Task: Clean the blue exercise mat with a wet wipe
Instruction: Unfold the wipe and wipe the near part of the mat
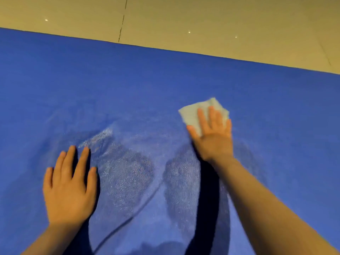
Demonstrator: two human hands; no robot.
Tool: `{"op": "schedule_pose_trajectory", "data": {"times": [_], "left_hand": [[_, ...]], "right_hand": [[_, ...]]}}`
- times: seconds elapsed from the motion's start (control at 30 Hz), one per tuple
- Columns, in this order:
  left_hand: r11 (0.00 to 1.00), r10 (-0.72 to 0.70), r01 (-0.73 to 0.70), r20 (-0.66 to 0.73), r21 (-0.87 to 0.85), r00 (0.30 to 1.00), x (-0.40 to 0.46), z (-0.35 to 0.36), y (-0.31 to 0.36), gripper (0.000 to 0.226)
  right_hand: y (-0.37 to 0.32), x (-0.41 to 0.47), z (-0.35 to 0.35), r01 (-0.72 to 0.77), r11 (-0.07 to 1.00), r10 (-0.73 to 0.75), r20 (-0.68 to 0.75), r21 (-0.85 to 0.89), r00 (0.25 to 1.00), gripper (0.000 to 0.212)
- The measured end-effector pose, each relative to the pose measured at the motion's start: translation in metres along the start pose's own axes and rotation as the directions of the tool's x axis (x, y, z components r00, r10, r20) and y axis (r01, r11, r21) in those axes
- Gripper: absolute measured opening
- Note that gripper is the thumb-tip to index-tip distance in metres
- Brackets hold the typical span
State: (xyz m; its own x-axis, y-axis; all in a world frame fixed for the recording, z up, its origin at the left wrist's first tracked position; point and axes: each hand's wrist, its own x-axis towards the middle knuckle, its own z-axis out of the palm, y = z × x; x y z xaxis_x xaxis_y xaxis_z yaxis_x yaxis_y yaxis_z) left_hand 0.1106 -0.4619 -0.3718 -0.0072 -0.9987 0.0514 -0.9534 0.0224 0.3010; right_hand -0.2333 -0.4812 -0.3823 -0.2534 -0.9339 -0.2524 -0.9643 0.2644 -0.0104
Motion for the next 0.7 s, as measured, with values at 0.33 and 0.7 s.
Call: {"op": "schedule_pose_trajectory", "data": {"times": [0.33, 0.7], "left_hand": [[0.996, -0.086, 0.087, -0.03, 0.019, 0.996, -0.031, -0.003, -0.006, 0.06], [0.996, -0.087, 0.088, -0.057, 0.018, 0.995, -0.03, 0.001, -0.008, 0.059]], "right_hand": [[0.058, -0.058, -0.002, -0.619, 0.733, 0.651, -0.025, 0.281, 0.759, 0.064], [-0.19, -0.044, 0.016, 0.187, 0.98, -0.167, -0.224, 0.071, 0.96, 0.06]]}}
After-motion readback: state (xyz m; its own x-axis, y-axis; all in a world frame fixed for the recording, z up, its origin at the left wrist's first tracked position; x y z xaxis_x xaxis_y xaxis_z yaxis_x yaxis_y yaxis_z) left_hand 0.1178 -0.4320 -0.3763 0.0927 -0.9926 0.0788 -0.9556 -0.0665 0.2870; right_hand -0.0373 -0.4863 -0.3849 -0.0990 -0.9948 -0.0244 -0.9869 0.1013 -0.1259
